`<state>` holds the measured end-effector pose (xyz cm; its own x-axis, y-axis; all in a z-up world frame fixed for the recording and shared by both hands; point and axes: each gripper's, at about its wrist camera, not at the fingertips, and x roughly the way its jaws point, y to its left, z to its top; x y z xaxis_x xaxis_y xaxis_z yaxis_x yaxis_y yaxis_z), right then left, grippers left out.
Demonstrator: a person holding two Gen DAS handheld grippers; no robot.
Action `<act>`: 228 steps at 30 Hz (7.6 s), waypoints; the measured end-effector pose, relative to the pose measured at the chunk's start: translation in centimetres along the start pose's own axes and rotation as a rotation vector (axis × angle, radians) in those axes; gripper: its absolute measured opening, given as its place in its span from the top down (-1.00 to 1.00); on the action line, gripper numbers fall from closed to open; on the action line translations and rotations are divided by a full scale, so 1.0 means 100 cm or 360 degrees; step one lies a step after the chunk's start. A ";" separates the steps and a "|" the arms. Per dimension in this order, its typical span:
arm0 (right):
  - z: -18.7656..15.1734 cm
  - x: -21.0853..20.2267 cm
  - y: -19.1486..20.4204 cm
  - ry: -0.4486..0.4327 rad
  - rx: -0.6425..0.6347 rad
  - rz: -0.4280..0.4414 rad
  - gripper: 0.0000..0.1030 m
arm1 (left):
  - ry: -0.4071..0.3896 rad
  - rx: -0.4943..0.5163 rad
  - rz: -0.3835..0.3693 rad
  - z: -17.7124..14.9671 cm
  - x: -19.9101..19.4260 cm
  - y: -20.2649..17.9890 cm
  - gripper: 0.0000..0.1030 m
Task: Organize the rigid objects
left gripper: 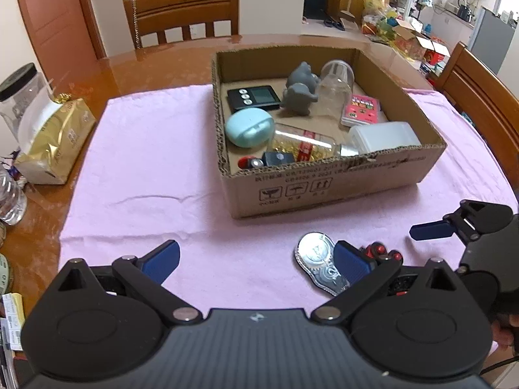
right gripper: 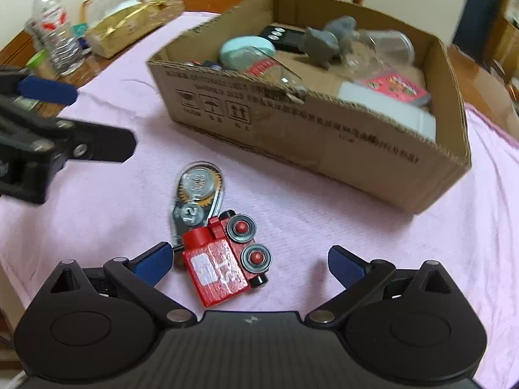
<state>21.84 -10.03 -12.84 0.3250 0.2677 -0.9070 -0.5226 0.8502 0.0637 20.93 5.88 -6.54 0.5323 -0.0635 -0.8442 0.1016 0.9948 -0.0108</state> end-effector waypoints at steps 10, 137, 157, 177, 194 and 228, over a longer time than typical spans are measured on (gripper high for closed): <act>-0.024 0.001 -0.038 0.0032 0.0096 -0.0192 -1.00 | 0.0064 0.0108 -0.0112 0.000 0.027 -0.014 -0.95; 0.058 -0.104 -0.066 -0.0419 -0.0130 -0.0140 -0.18 | -0.0263 0.0394 -0.0231 0.119 0.062 -0.038 -0.74; 0.121 -0.061 -0.069 -0.0395 -0.0177 -0.0159 -0.53 | -0.0434 0.0127 0.0109 0.076 0.001 0.007 -0.98; 0.081 -0.114 -0.054 -0.0124 0.0341 -0.0420 -1.00 | -0.0111 -0.0125 0.0159 0.082 -0.039 -0.016 -0.98; 0.069 -0.130 -0.053 -0.0172 0.0484 -0.0443 -1.00 | -0.0106 -0.0098 0.0198 0.079 -0.051 -0.027 -0.98; 0.071 -0.131 -0.048 -0.0173 0.0504 -0.0457 -1.00 | -0.0091 -0.0102 0.0191 0.077 -0.048 -0.020 -0.98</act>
<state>25.71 -14.38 1.73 0.5119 0.0321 -0.8585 -0.1368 0.9896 -0.0446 24.66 3.59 1.71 0.5845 0.0537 -0.8097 -0.0185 0.9984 0.0529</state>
